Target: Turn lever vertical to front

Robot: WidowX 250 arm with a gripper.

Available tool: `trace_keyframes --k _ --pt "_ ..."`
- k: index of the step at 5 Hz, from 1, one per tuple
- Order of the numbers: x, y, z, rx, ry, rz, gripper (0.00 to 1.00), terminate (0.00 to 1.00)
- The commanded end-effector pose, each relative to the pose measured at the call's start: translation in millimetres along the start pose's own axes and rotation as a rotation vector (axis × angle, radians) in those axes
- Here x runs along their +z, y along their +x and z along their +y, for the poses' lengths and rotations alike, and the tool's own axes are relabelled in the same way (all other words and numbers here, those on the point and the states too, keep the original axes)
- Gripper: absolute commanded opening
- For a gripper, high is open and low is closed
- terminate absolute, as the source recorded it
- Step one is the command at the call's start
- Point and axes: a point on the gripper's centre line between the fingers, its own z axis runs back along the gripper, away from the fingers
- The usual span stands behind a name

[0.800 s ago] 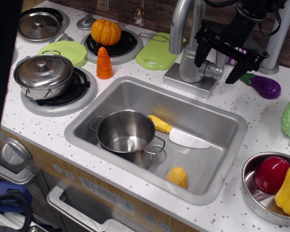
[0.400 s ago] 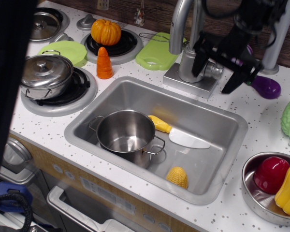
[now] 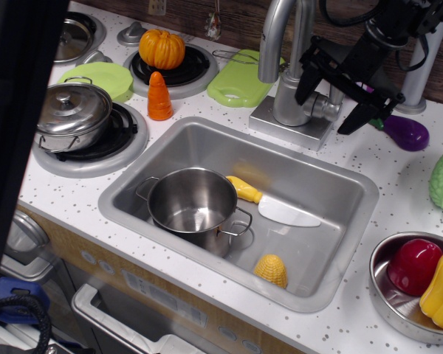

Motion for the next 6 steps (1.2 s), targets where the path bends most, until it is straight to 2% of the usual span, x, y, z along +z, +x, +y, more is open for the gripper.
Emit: trace_keyframes --k 1,2,3,4,5,6 --pt "43 23 31 0.031 -0.018 -0.114 1.0 0.0" --pt "44 30 35 0.022 -0.027 -0.129 1.0 0.0" --pt "40 36 35 0.033 -0.056 -0.178 1.0 0.0" --pt "39 42 30 0.037 -0.064 -0.199 1.0 0.0" --pt "41 46 27 0.038 -0.074 -0.198 1.0 0.0" --pt "39 46 24 0.064 -0.083 -0.2 0.0 0.0"
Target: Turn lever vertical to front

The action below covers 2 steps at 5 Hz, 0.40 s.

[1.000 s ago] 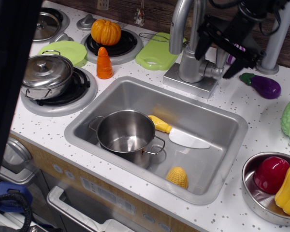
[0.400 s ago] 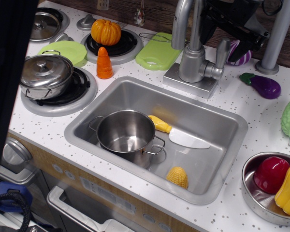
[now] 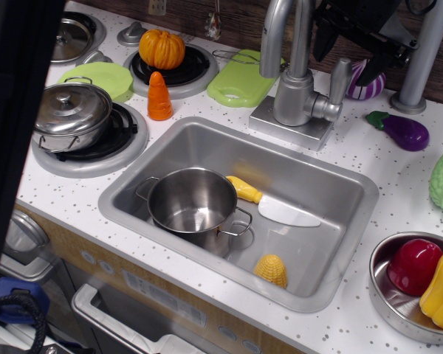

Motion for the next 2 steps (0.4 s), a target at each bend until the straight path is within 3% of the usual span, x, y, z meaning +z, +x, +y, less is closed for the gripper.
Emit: trace_keyframes --k 1,2 --pt "15.3 7.7 3.8 0.058 -0.018 -0.056 0.0 0.0" --pt "10.9 3.0 -4.4 0.087 -0.029 -0.068 0.0 0.0"
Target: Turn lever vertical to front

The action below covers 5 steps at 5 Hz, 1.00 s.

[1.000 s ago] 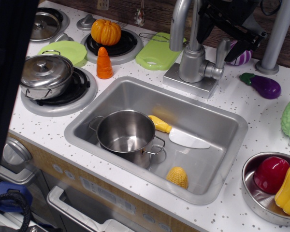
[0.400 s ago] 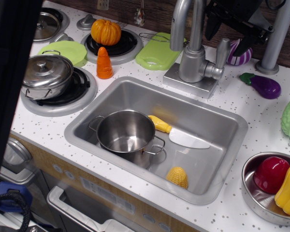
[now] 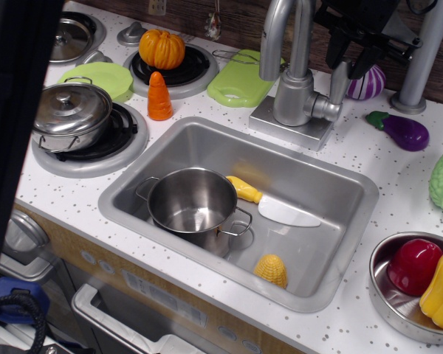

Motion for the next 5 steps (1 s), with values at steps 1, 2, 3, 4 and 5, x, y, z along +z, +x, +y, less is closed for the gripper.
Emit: trace_keyframes --k 1,2,3,4,5 --pt "11 -8 -15 0.071 -0.035 -0.031 0.0 0.0" --pt "11 -20 -26 0.1 -0.036 0.021 0.0 0.0" --pt "5 -21 -24 0.109 -0.08 0.051 0.0 0.0" --pt "8 -23 -25 0.111 -0.093 0.092 0.0 0.0" --pt "10 -31 -28 0.115 -0.082 0.128 0.0 0.0"
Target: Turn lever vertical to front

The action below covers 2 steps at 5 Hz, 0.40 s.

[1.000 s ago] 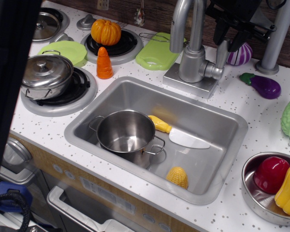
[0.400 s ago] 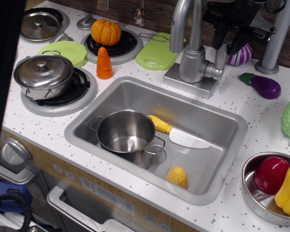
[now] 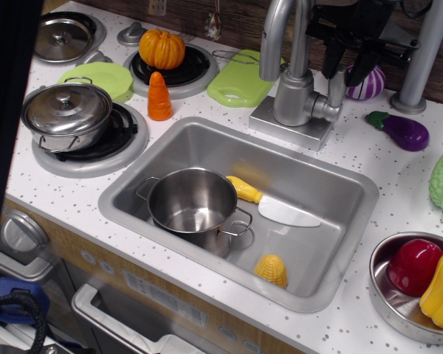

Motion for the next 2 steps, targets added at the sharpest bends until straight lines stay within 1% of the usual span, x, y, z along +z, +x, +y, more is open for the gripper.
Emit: trace_keyframes --k 1,2 --pt "3.2 -22.4 -13.0 -0.014 0.016 0.029 0.0 0.0" --pt "-2.3 -28.5 -7.8 -0.015 0.009 0.02 0.0 0.0"
